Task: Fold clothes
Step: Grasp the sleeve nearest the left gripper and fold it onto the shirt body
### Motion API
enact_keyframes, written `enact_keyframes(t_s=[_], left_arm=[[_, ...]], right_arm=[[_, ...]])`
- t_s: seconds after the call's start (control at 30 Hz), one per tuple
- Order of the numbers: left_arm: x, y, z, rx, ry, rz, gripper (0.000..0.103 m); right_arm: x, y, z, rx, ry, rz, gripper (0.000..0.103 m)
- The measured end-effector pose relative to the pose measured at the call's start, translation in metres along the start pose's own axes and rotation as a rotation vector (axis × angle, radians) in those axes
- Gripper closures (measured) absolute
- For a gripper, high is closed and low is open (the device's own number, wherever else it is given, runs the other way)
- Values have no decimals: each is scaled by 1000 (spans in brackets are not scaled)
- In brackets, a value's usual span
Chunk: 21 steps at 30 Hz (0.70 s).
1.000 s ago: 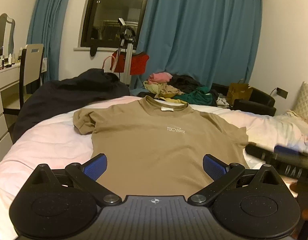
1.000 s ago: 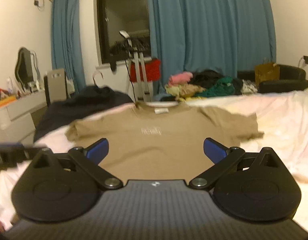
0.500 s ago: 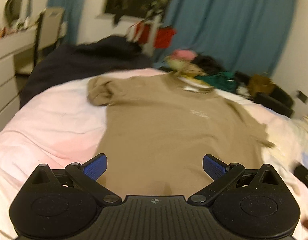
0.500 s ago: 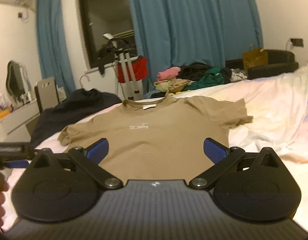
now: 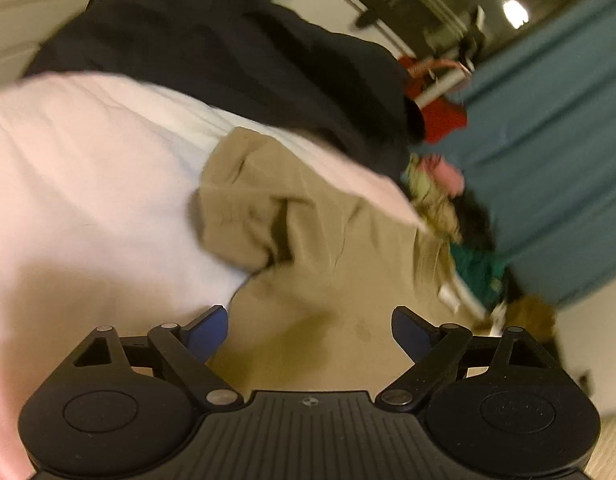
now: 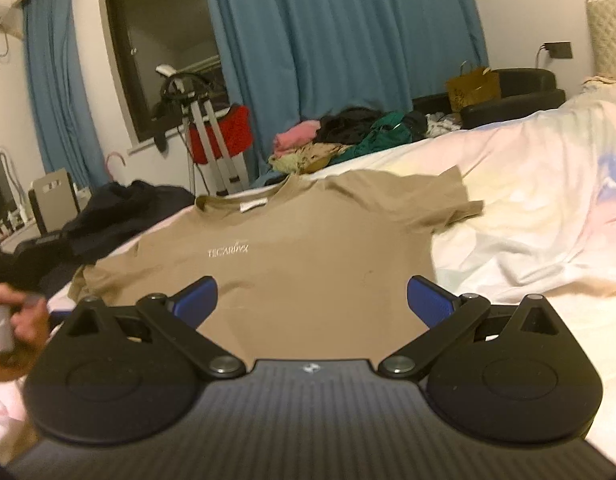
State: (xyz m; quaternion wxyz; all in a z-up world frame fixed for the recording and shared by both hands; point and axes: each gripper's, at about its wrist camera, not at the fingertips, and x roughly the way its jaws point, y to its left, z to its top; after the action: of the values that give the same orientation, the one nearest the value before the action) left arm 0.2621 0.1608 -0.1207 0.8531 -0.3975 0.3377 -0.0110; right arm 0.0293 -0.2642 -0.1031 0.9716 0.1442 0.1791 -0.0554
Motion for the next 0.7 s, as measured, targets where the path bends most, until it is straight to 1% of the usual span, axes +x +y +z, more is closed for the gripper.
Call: enact_keyframes(t_s=[0.03,0.07,0.1,0.17,0.23,0.3,0.4,0.43,0.5,0.53,0.67,0.7], left_arm=[[11,3,2,-21,3,-12,11],[19,5,4,-31,-10,-9,9],[25,7,5,-35,-41,-8,9],[33,13,11,-53,-98,-3,15],[41,21,19,-93,-151,6,17],[49,29,30,-133,-172,-25,17],[63,28,46,-110,-184,-28,20],[66,24,50,-83,-192,-17,29],[76,12,55,32,-168,39,69],[82,6,58,93,-154,68,97],[73,-28,67,277,-180,128,97],[69,-42,64,326,-191,143,97]], right_arm=[[5,2,-1,-10,2,1,0],[9,4,-4,-20,5,3,0],[15,5,-6,-26,12,4,0],[26,5,-9,-23,32,3,0],[37,6,-12,-19,52,0,0],[44,5,-14,-12,62,-5,0],[51,3,-16,-8,61,-7,0],[53,2,-16,-7,62,-8,0],[57,2,-18,0,71,-8,0],[58,2,-18,3,75,-6,0],[53,4,-14,-2,60,3,0],[50,4,-13,-2,50,6,0]])
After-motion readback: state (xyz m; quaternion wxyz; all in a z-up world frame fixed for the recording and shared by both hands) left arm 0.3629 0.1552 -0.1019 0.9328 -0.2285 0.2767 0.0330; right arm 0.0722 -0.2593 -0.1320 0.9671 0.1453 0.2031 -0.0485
